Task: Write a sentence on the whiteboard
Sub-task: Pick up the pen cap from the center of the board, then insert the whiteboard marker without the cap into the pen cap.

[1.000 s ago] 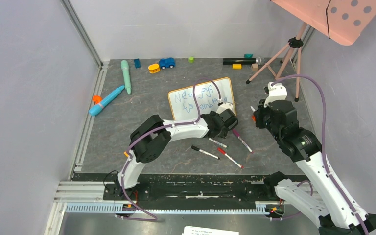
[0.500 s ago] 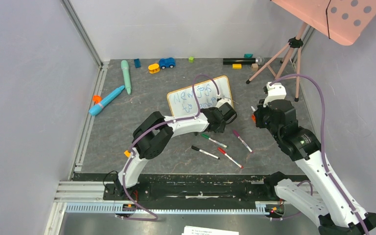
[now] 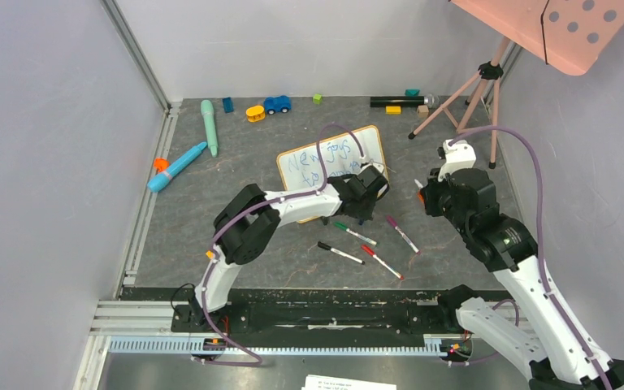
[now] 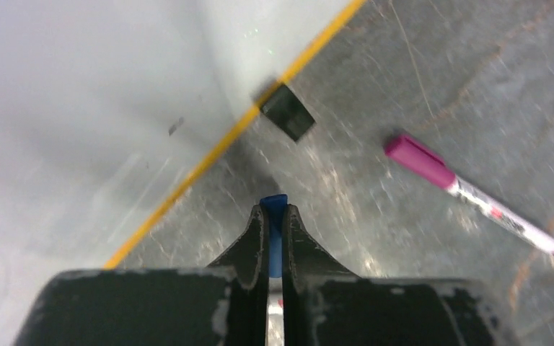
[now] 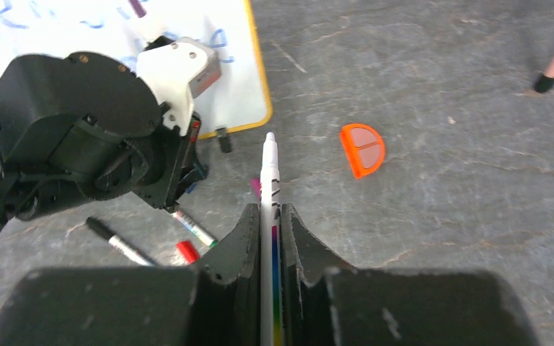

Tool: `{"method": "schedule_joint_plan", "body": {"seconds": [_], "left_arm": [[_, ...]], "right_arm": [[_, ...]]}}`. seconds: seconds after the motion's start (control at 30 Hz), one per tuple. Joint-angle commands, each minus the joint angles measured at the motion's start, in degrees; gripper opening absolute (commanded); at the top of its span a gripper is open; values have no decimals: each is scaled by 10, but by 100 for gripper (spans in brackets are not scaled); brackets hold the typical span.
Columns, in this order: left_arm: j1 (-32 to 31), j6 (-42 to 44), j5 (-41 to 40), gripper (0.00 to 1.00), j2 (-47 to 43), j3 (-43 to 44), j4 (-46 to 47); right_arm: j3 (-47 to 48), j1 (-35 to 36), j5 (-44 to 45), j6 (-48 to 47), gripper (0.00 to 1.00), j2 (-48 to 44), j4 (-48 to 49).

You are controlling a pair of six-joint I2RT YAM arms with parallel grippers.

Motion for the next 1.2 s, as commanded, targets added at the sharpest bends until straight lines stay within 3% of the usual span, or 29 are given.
{"method": "schedule_joint_plan", "body": {"seconds": [0.0,0.17,0.33,0.47,0.63,1.17], "left_arm": [[0,2,81,2,-116,-25,-2],[30,-116,110,2,-213,-51,10],[73,-334,125,2,-283,-118,112],[78,-479,83,2,-307,-149,163],[78,-631,77,2,-306,-181,224],[77,-698,54,2,-319,-223,303]], "right_arm": [[3,0,-89,-16,0,-24,9],[-25,0,-115,-8,0,-68,36],[-55,0,-150,21,0,-115,98],[-78,0,-237,30,0,-134,175],[-78,0,-273,31,0,-116,214],[-86,0,-239,26,0,-59,239]]}}
